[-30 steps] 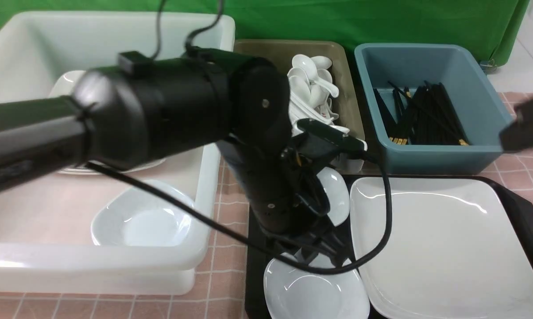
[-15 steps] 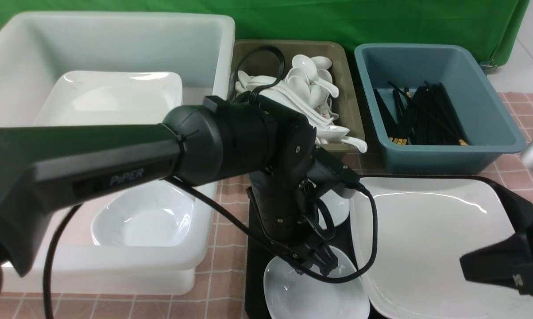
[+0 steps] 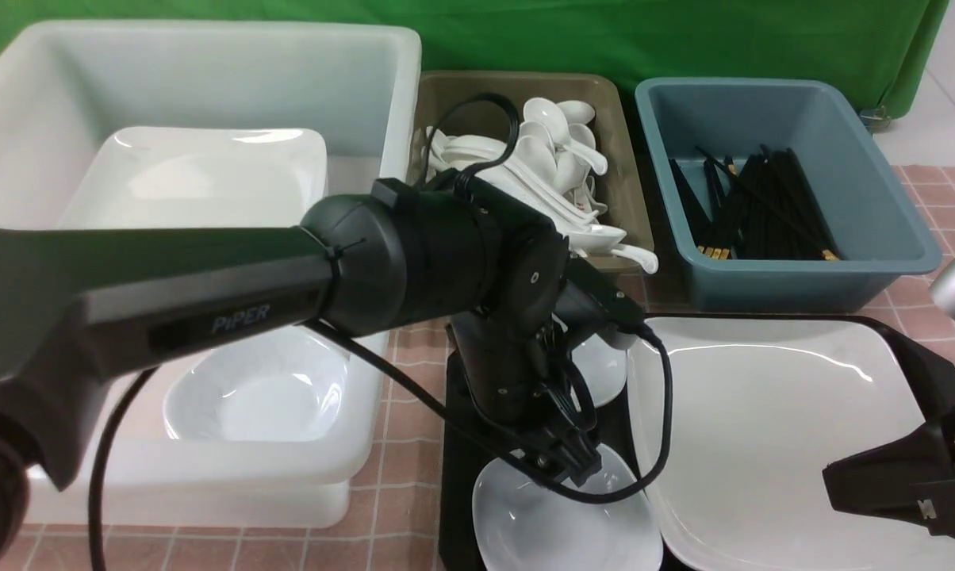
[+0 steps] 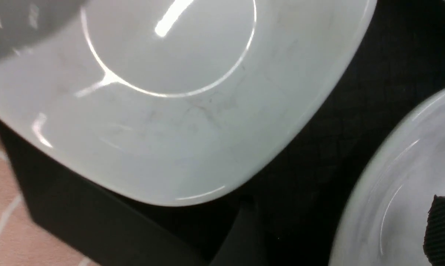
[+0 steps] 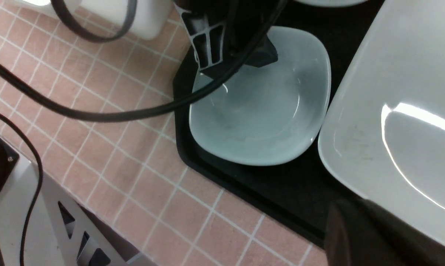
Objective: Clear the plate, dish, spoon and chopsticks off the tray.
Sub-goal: Use the left arm to grab a small plate from the dinner plate, then use the left arm to put the small plate into the large storage box on the left, then use the left arm to grab a small plate from the dinner plate
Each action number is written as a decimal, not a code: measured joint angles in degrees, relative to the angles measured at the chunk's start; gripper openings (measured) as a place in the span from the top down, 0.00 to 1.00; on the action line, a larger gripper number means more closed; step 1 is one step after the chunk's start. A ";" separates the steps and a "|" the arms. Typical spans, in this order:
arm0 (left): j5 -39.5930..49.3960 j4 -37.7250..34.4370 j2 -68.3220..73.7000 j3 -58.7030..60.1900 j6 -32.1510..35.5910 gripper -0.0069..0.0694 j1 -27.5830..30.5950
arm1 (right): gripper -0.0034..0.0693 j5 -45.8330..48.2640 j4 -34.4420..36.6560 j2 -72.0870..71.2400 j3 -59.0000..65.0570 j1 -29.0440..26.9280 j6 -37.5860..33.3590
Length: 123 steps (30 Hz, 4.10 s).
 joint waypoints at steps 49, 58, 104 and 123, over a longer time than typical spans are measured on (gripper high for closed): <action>17.32 -16.39 -32.13 -4.84 -1.06 0.89 35.03 | 0.91 0.22 5.24 3.10 -21.23 20.39 -3.48; 4.23 -19.64 -32.07 15.74 -0.49 0.89 48.46 | 0.91 -1.27 -3.35 10.65 -23.56 30.61 3.05; -13.41 10.39 -0.90 2.62 2.42 0.38 -0.79 | 0.91 14.45 -46.32 3.52 -30.61 31.93 33.90; -22.83 10.04 3.31 1.92 3.75 0.78 -1.55 | 0.91 14.45 -43.71 3.44 -30.61 31.93 33.94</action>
